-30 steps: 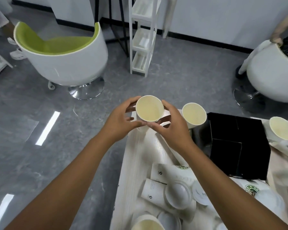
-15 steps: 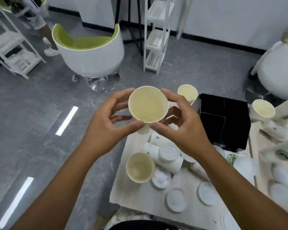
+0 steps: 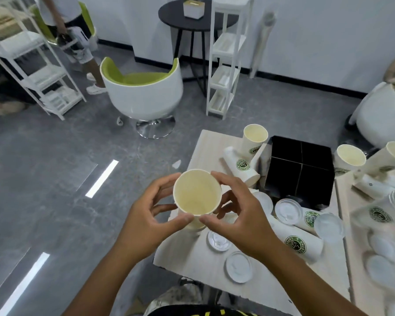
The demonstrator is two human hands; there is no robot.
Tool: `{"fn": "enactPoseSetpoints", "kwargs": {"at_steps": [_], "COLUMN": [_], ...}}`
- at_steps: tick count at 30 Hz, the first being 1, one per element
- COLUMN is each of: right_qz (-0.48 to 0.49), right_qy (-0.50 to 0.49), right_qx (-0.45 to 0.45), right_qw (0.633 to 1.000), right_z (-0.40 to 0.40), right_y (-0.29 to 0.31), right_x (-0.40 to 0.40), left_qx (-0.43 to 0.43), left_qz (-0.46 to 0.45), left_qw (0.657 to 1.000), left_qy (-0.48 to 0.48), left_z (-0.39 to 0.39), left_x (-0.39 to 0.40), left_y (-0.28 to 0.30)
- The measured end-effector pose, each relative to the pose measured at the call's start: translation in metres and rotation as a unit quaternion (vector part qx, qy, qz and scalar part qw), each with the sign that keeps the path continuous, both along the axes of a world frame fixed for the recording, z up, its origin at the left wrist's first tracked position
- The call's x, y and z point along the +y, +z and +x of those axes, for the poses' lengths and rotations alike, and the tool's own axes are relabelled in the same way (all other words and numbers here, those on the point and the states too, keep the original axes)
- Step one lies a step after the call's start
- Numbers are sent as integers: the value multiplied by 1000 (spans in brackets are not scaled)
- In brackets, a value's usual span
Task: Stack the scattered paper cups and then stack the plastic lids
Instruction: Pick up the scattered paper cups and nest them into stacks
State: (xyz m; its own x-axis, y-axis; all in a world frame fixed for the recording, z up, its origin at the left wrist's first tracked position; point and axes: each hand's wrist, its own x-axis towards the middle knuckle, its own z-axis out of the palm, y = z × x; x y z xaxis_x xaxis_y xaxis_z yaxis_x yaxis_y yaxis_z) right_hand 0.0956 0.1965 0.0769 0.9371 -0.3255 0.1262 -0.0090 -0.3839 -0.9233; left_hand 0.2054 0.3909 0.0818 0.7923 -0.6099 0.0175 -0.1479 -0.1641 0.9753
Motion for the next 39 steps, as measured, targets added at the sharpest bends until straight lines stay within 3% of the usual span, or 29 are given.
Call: {"fn": "enactPoseSetpoints", "kwargs": {"at_steps": [7, 12, 22, 27, 32, 39], "right_qz": [-34, -37, 17, 98, 140, 96], "right_qy": [-24, -27, -69, -188, -286, -388], "right_qx": [79, 119, 135, 115, 123, 100], "right_qw": [996, 992, 988, 970, 940, 911], "right_z": [3, 3, -5, -41, -73, -68], "right_y": [-52, -96, -112, -119, -139, -157], "right_x": [4, 11, 18, 6, -16, -53], "left_qx": [20, -21, -27, -45, -74, -107], "left_qz": [65, 125, 114, 108, 130, 206], "left_qw": [997, 991, 989, 987, 972, 922], "left_qy": [-27, -50, -92, -106, -184, -309], "left_z": [13, 17, 38, 60, 88, 112], "left_x": [5, 7, 6, -9, -61, -137], "left_y": [-61, -103, -115, -92, -77, -87]}}
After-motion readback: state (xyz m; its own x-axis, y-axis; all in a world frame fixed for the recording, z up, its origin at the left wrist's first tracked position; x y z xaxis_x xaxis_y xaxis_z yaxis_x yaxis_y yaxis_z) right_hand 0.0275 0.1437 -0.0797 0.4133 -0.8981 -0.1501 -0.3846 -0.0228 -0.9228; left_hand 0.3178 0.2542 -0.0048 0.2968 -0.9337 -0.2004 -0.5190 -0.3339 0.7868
